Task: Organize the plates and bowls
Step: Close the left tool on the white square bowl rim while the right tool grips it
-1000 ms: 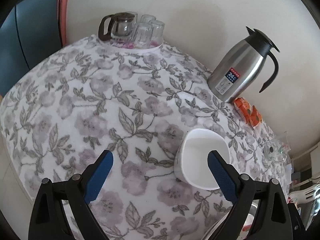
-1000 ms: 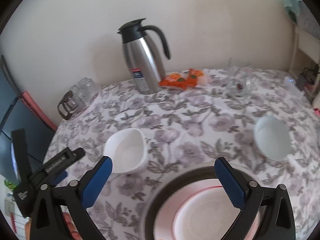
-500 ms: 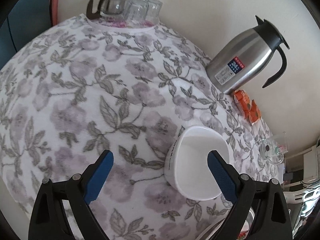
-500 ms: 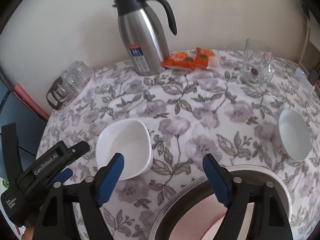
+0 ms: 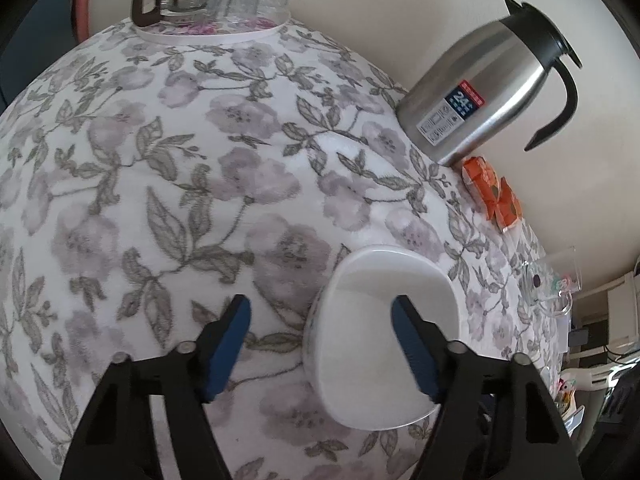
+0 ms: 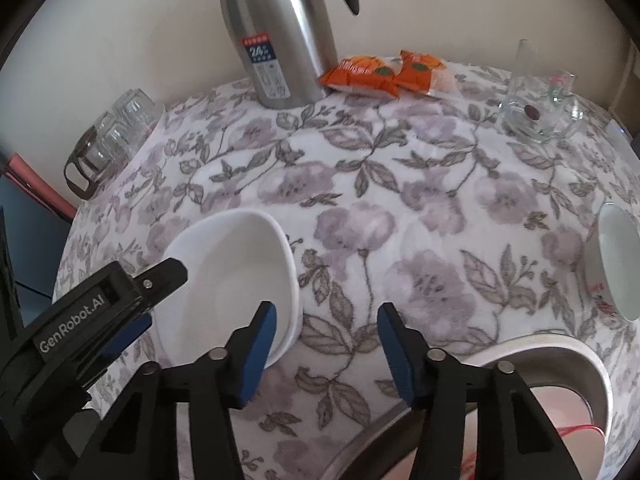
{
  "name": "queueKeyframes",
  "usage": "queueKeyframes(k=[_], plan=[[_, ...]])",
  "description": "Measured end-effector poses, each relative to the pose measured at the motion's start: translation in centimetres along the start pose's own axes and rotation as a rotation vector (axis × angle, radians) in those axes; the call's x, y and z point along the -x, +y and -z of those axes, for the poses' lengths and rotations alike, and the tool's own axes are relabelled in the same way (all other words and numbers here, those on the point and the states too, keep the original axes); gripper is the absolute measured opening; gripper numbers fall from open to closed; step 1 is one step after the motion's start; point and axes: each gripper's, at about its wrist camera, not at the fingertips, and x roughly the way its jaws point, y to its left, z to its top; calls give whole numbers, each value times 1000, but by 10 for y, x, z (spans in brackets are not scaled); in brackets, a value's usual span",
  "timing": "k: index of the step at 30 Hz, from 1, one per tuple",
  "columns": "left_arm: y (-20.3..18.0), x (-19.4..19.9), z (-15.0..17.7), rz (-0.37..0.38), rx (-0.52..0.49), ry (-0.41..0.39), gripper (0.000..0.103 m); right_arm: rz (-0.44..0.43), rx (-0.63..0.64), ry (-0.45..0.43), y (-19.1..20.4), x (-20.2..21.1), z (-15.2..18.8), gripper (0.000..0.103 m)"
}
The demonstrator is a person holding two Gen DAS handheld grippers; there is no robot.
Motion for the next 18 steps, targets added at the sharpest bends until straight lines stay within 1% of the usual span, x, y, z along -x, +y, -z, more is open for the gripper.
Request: queueKeyframes(k=[1, 3, 4, 6, 7, 11, 12, 16, 18], plan=[[-1, -2, 0, 1, -4, 2, 69, 2, 3, 4, 2, -3, 0, 54], [-2, -6, 0, -2, -11, 8, 59, 4, 9, 11, 4, -7, 0, 51], [-2, -9, -1, -4, -12, 12, 57, 8, 13, 15, 5, -10, 0, 48], [-3, -13, -1, -4, -15, 18, 47, 14, 16, 23, 7, -14, 0, 42], [-3, -16, 0, -3, -19, 23, 45, 10, 17, 27, 7, -17, 0, 39], [-6, -22, 0, -5, -40, 30, 29, 1, 34, 25, 12, -20, -1, 29], [-6, -23, 0, -5, -40, 29, 25, 0, 40, 24, 13, -21, -1, 25], [-4, -23, 0, -4, -37, 30, 21, -15, 55, 22, 17, -20, -1, 16], [-4, -23, 0, -6, -36, 30, 17, -16, 64, 19, 19, -20, 0, 13]])
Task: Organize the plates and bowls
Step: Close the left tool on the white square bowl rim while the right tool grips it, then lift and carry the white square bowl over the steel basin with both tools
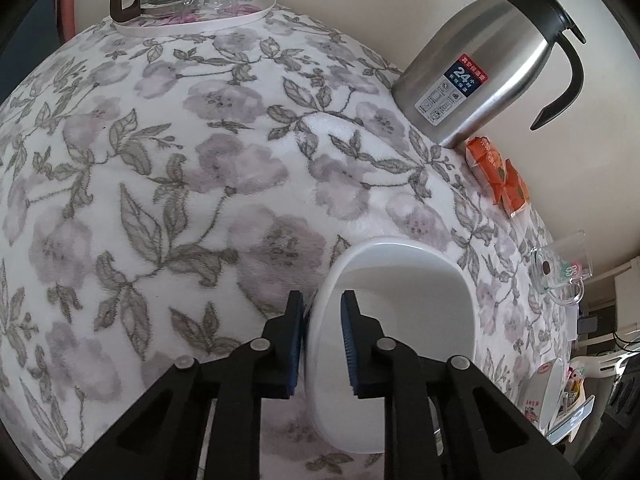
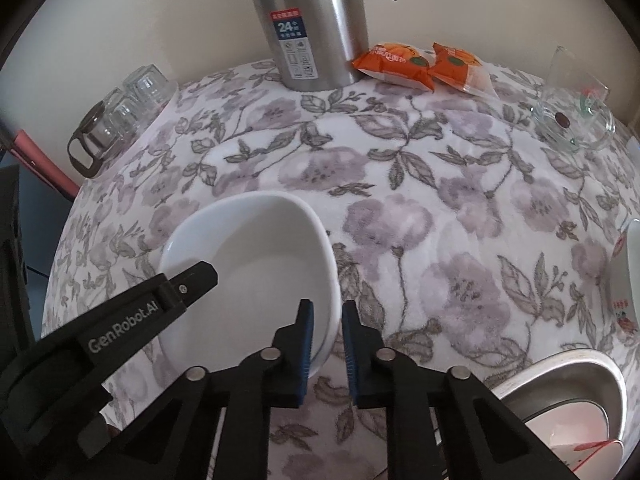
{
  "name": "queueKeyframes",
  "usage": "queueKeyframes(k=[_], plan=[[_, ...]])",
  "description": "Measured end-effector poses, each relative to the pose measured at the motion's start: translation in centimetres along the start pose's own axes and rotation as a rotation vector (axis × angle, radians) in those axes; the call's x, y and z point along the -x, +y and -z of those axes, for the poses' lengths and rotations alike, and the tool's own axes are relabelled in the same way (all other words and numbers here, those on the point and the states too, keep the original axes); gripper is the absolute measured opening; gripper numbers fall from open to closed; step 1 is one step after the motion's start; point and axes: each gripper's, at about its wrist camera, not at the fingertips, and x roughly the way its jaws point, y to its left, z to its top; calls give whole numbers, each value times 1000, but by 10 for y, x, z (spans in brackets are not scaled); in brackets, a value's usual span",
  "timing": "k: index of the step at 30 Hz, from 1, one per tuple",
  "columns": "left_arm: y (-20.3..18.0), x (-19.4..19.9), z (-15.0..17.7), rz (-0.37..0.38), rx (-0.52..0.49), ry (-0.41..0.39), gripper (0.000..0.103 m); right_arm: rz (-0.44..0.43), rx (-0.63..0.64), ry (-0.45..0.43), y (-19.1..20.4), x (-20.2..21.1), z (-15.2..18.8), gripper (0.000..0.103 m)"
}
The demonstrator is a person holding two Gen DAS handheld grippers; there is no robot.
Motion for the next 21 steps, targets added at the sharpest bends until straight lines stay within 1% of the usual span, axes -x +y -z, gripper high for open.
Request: queueKeyframes(k=[3, 11, 16, 21], plan=[[2, 0, 0, 1, 3, 3, 13, 8, 11, -3, 2, 0, 1, 13], [3, 8, 3, 5, -7, 14, 13, -21, 6, -6, 0, 10, 5, 13], [1, 27, 7, 25, -35, -8, 13, -34, 4, -29, 0, 29, 7, 13], [-3, 52, 12, 64, -50, -37, 13, -54, 1, -61, -1, 55, 11, 13]])
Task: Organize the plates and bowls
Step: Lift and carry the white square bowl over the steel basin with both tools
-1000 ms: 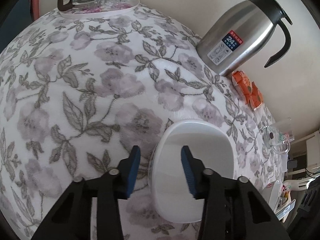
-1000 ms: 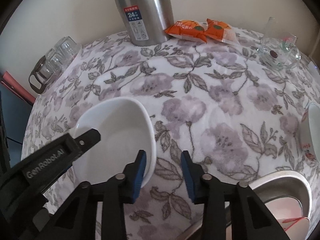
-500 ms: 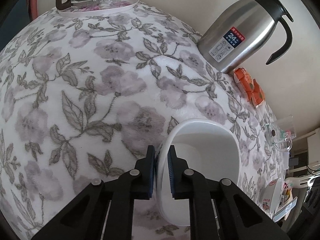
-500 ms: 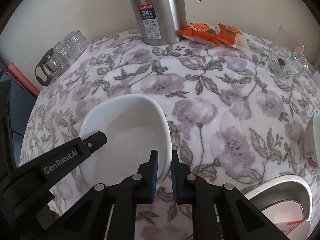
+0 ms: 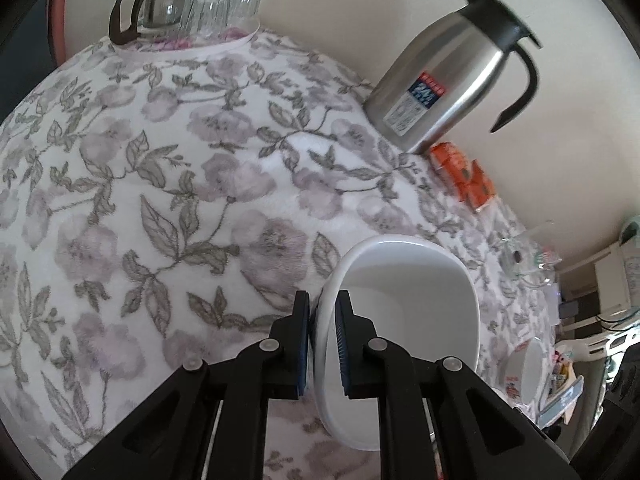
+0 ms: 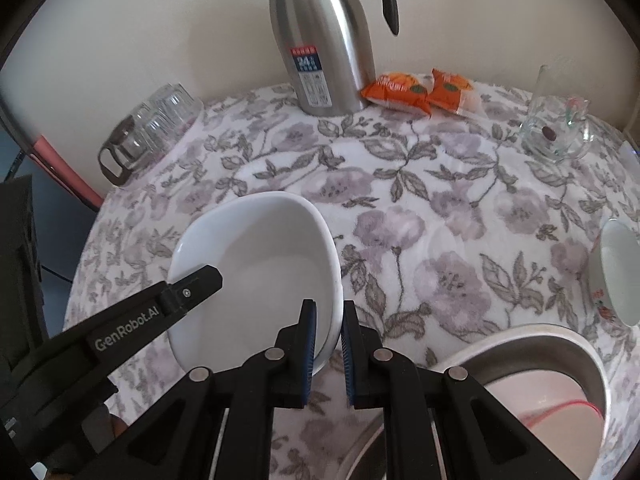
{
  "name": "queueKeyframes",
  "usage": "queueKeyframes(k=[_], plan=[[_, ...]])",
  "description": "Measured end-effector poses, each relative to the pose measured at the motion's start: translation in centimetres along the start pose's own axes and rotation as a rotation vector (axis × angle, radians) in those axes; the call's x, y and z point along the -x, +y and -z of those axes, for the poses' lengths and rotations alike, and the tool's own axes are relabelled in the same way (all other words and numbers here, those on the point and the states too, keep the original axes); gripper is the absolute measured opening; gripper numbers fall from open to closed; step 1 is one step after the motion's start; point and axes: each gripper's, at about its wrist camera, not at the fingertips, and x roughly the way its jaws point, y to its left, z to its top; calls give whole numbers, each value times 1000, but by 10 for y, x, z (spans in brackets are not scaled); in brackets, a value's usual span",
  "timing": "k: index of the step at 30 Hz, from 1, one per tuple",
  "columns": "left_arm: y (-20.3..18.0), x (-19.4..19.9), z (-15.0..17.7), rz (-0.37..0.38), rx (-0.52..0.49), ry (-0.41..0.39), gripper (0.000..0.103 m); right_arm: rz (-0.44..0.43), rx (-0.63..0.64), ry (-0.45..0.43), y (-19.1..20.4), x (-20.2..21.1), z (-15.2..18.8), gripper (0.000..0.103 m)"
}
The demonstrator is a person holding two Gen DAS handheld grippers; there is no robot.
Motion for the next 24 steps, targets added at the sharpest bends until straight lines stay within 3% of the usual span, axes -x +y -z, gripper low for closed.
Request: queueKeyframes(k=[12, 24], plan=[[-37, 64, 23, 59, -94, -95, 13, -40, -8, -106, -16, 71, 12, 13], [-88, 107, 52, 146, -212, -164, 13, -69, -56, -210, -59, 131, 34, 13]])
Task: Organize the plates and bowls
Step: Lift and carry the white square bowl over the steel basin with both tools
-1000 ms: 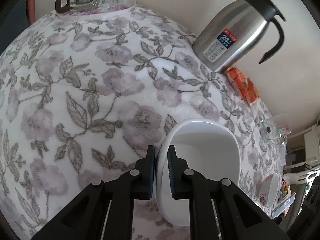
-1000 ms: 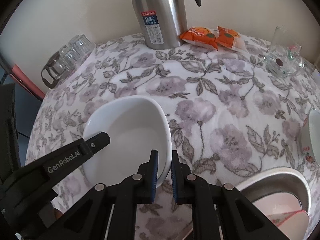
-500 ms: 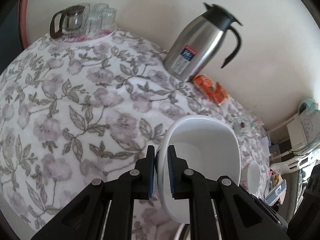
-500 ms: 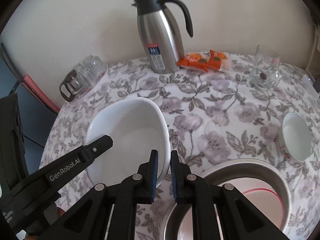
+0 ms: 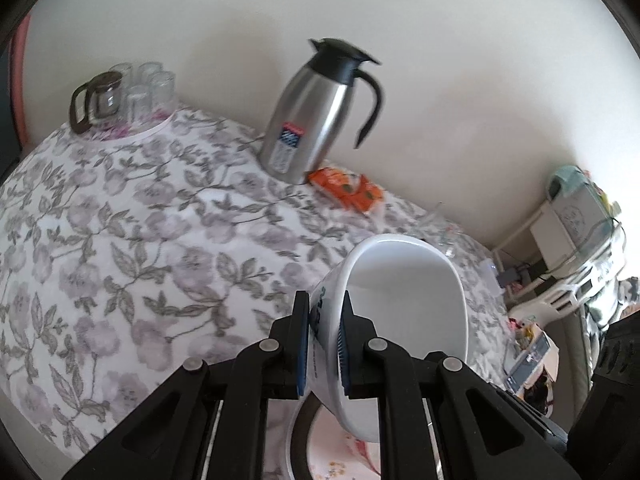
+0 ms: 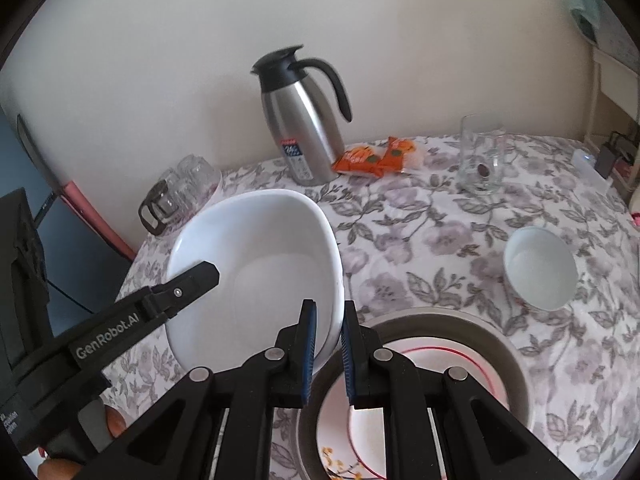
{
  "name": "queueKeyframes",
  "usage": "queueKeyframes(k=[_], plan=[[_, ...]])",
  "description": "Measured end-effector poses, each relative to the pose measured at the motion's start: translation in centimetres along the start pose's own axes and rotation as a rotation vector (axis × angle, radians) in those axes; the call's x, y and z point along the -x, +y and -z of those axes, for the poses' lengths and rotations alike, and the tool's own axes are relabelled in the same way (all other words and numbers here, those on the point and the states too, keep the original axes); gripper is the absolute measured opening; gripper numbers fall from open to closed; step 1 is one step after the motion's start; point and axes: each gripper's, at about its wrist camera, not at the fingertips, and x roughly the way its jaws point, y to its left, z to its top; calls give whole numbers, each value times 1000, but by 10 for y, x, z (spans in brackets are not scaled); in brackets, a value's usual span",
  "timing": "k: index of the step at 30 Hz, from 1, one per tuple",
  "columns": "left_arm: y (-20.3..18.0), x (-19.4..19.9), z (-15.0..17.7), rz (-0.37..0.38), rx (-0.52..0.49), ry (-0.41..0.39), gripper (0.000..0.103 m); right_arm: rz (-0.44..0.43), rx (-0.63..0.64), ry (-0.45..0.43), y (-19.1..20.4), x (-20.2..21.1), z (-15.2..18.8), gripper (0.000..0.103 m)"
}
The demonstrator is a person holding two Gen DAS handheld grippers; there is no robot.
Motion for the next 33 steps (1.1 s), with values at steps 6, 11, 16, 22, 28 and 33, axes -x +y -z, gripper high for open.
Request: queueKeyframes(k=[6, 11, 16, 22, 28, 33], plan=[[-31, 10, 9, 14, -72, -16, 13, -2, -19, -53, -22, 25, 9, 13], [-54, 9, 19, 17, -129, -11, 13, 8, -40, -83, -42, 40, 19, 13], [-76, 10, 28, 38, -173, -4, 13, -1, -71, -111, -66, 53, 26, 13], [-96, 5, 39, 43, -220, 23, 13, 9, -93, -124, -87, 62, 35, 13], [-104, 3, 50, 35, -249, 42, 13, 8, -94, -112, -97, 66, 43, 13], [-100, -4, 58, 27, -239, 77, 13, 18, -73, -76, -99, 58, 53, 13]])
